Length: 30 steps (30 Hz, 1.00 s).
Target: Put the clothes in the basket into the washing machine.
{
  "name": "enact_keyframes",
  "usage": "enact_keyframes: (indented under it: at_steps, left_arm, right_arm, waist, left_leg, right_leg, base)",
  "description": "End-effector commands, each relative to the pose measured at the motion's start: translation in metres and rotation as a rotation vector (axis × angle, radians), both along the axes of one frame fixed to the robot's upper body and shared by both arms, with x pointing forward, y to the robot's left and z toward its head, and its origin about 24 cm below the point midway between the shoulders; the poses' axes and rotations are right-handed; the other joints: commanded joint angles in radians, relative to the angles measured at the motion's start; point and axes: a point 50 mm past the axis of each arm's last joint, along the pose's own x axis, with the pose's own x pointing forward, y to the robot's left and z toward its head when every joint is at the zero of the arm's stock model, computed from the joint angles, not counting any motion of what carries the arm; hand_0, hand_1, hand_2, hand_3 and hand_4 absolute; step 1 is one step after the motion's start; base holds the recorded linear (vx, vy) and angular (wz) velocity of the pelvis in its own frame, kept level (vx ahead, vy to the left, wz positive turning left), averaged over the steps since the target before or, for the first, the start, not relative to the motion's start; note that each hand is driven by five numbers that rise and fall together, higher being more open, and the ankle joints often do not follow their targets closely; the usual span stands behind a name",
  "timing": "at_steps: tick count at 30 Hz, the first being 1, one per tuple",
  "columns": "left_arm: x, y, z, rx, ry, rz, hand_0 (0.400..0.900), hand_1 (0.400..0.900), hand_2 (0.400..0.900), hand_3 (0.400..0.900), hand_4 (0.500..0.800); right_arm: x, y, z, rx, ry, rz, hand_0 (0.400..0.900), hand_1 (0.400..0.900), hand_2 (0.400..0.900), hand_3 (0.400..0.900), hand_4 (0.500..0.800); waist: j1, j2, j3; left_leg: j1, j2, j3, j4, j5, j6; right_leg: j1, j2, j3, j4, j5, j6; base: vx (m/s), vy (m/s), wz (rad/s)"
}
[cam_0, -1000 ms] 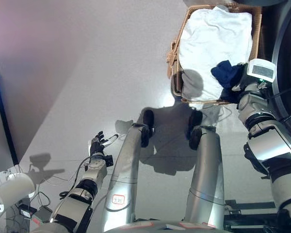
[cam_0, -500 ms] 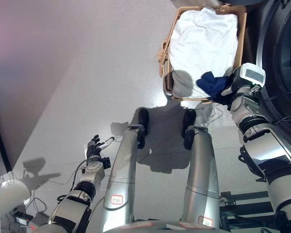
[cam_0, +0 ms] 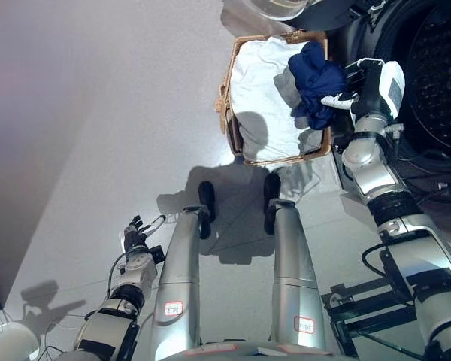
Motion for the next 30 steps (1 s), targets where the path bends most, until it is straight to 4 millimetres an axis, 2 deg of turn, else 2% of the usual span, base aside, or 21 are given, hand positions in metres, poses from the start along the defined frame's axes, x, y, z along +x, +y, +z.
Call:
enact_keyframes:
  at_steps: [1, 2, 3, 4, 5, 7, 8, 10, 14, 18, 20, 23, 24, 25, 28, 29, 30]
  left_arm:
    - [-0.05, 0.022, -0.031, 0.004, 0.168, 0.141, 0.9, 0.9, 0.9, 0.9, 0.8]
    - [-0.051, 0.022, -0.031, 0.0, 0.168, 0.147, 0.9, 0.9, 0.9, 0.9, 0.8]
    - [-0.051, 0.022, -0.032, -0.006, 0.175, 0.146, 0.9, 0.9, 0.9, 0.9, 0.8]
    - [-0.051, 0.022, -0.032, -0.005, 0.18, 0.14, 0.9, 0.9, 0.9, 0.9, 0.8]
    - [-0.052, 0.023, -0.032, -0.012, 0.181, 0.147, 0.9, 0.9, 0.9, 0.9, 0.8]
    - [-0.051, 0.022, -0.033, -0.014, 0.183, 0.141, 0.9, 0.9, 0.9, 0.9, 0.8]
    - [-0.051, 0.022, -0.032, -0.012, 0.183, 0.141, 0.9, 0.9, 0.9, 0.9, 0.8]
    - [-0.05, 0.018, -0.033, -0.021, 0.19, 0.123, 0.9, 0.9, 0.9, 0.9, 0.8]
    - [-0.054, 0.015, -0.037, -0.032, 0.206, 0.122, 0.9, 0.9, 0.9, 0.9, 0.8]
    - [-0.058, 0.015, -0.039, -0.02, 0.219, 0.106, 0.9, 0.9, 0.9, 0.9, 0.8]
    - [-0.059, 0.016, -0.039, -0.012, 0.22, 0.097, 0.9, 0.9, 0.9, 0.9, 0.8]
    - [-0.061, 0.016, -0.04, 0.001, 0.224, 0.077, 0.9, 0.9, 0.9, 0.9, 0.8]
    - [-0.06, 0.016, -0.039, 0.0, 0.221, 0.076, 0.9, 0.9, 0.9, 0.9, 0.8]
    - [-0.062, 0.015, -0.041, 0.0, 0.225, 0.072, 0.9, 0.9, 0.9, 0.9, 0.8]
    - [-0.068, 0.012, -0.044, 0.007, 0.247, 0.049, 0.9, 0.9, 0.9, 0.9, 0.8]
    - [-0.069, 0.012, -0.045, 0.006, 0.251, 0.048, 0.9, 0.9, 0.9, 0.9, 0.8]
    - [-0.071, 0.012, -0.046, 0.006, 0.256, 0.045, 0.9, 0.9, 0.9, 0.9, 0.8]
  right_arm:
    - [-0.011, -0.001, 0.017, 0.245, -0.22, 0.087, 0.4, 0.4, 0.4, 0.4, 0.5]
    - [-0.011, 0.003, 0.006, 0.44, -0.252, 0.137, 0.4, 0.4, 0.4, 0.4, 0.5]
    - [-0.011, 0.007, -0.005, 0.803, -0.363, 0.179, 0.4, 0.4, 0.4, 0.4, 0.5]
    - [-0.01, 0.009, -0.01, 0.959, -0.421, 0.193, 0.4, 0.4, 0.4, 0.4, 0.5]
    - [-0.008, 0.01, -0.008, 1.02, -0.447, 0.209, 0.4, 0.4, 0.4, 0.4, 0.5]
    - [-0.009, 0.012, -0.007, 1.254, -0.585, 0.219, 0.4, 0.4, 0.4, 0.4, 0.5]
    - [-0.009, 0.01, -0.007, 1.259, -0.588, 0.222, 0.4, 0.4, 0.4, 0.4, 0.5]
    - [-0.004, 0.008, -0.002, 1.463, -0.692, 0.198, 0.4, 0.4, 0.4, 0.4, 0.5]
    - [-0.007, -0.013, 0.017, 1.578, -0.863, 0.105, 0.4, 0.4, 0.4, 0.4, 0.5]
    - [-0.012, -0.045, 0.033, 1.568, -0.931, -0.024, 0.4, 0.4, 0.4, 0.4, 0.5]
    - [-0.014, -0.062, 0.043, 1.54, -0.929, -0.069, 0.4, 0.4, 0.4, 0.4, 0.5]
    - [-0.021, -0.088, 0.059, 1.516, -0.951, -0.142, 0.4, 0.4, 0.4, 0.4, 0.5]
    - [-0.022, -0.089, 0.06, 1.515, -0.953, -0.141, 0.4, 0.4, 0.4, 0.4, 0.5]
    - [-0.03, -0.103, 0.065, 1.473, -0.967, -0.195, 0.4, 0.4, 0.4, 0.4, 0.5]
    - [-0.036, -0.115, 0.07, 1.395, -0.932, -0.221, 0.4, 0.4, 0.4, 0.4, 0.5]
    - [-0.036, -0.118, 0.071, 1.377, -0.912, -0.208, 0.486, 0.486, 0.486, 0.486, 0.552]
    - [-0.037, -0.12, 0.07, 1.367, -0.899, -0.208, 0.9, 0.9, 0.9, 0.9, 0.8]
  waist:
    - [-0.016, 0.015, -0.031]
    - [-0.014, 0.016, -0.031]
    - [-0.014, 0.026, -0.032]
    - [-0.011, 0.032, -0.032]
    - [-0.009, 0.034, -0.033]
    - [-0.008, 0.046, -0.035]
    - [-0.006, 0.044, -0.034]
    - [-0.001, 0.059, -0.043]
    - [0.005, 0.077, -0.053]
    - [0.017, 0.095, -0.064]
    - [0.026, 0.1, -0.061]
    - [0.041, 0.113, -0.065]
    - [0.044, 0.115, -0.071]
    - [0.049, 0.119, -0.073]
    - [0.054, 0.127, -0.072]
    - [0.056, 0.129, -0.072]
    - [0.058, 0.131, -0.073]
  left_leg:
    - [0.053, 0.02, -0.042, -0.114, 0.014, -0.075]
    - [0.059, 0.02, -0.039, -0.115, 0.014, -0.075]
    - [0.075, 0.019, -0.034, -0.121, 0.011, -0.074]
    - [0.082, 0.02, -0.032, -0.121, 0.009, -0.074]
    - [0.087, 0.02, -0.031, -0.121, 0.007, -0.074]
    - [0.097, 0.019, -0.029, -0.125, 0.003, -0.076]
    - [0.098, 0.019, -0.029, -0.126, 0.003, -0.076]
    - [0.108, 0.02, -0.03, -0.131, 0.0, -0.076]
    - [0.122, 0.021, -0.027, -0.143, 0.001, -0.077]
    - [0.126, 0.013, -0.029, -0.163, 0.012, -0.075]
    - [0.118, 0.009, -0.024, -0.167, 0.034, -0.072]
    - [0.123, 0.006, -0.024, -0.175, 0.038, -0.073]
    - [0.132, 0.006, -0.028, -0.178, 0.022, -0.076]
    - [0.134, 0.006, -0.028, -0.175, 0.022, -0.076]
    - [0.124, 0.004, -0.023, -0.172, 0.041, -0.074]
    - [0.125, 0.004, -0.022, -0.173, 0.042, -0.075]
    - [0.128, 0.005, -0.021, -0.179, 0.043, -0.076]
  right_leg:
    - [0.046, 0.001, -0.017, -0.088, 0.063, 0.039]
    - [0.054, 0.0, -0.016, -0.092, 0.063, 0.039]
    - [0.066, 0.003, -0.015, -0.093, 0.057, 0.037]
    - [0.072, 0.003, -0.013, -0.094, 0.053, 0.037]
    - [0.076, 0.004, -0.012, -0.096, 0.051, 0.036]
    - [0.086, 0.003, -0.011, -0.099, 0.045, 0.035]
    - [0.087, 0.003, -0.011, -0.099, 0.045, 0.035]
    - [0.095, 0.004, -0.01, -0.103, 0.041, 0.034]
    - [0.105, 0.002, -0.006, -0.108, 0.04, 0.034]
    - [0.107, -0.003, -0.004, -0.115, 0.044, 0.037]
    - [0.102, -0.012, -0.006, -0.124, 0.065, 0.035]
    - [0.102, -0.019, -0.003, -0.122, 0.061, 0.038]
    - [0.109, -0.016, 0.0, -0.118, 0.042, 0.042]
    - [0.109, -0.02, 0.001, -0.112, 0.038, 0.043]
    - [0.099, -0.025, -0.001, -0.109, 0.053, 0.04]
    - [0.099, -0.025, 0.0, -0.109, 0.053, 0.04]
    - [0.101, -0.026, -0.001, -0.112, 0.053, 0.041]
  base:
    - [0.02, -0.001, -0.05]
    - [0.04, 0.012, -0.08]
    - [0.05, 0.016, -0.1]
    - [0.06, 0.015, -0.1]
    - [0.04, 0.001, -0.05]
    - [0.04, -0.002, -0.01]
    - [0.03, -0.005, 0.02]
    - [0.05, -0.019, 0.02]
    - [0.04, -0.005, 0.0]
    - [0.02, 0.005, 0.06]
    - [-0.07, -0.004, 0.08]
    - [0.03, -0.014, 0.04]
    - [0.12, -0.037, 0.05]
    - [0.03, -0.029, 0.07]
    - [-0.02, -0.023, 0.05]
    - [0.03, -0.029, 0.01]
    - [0.03, -0.032, 0.01]
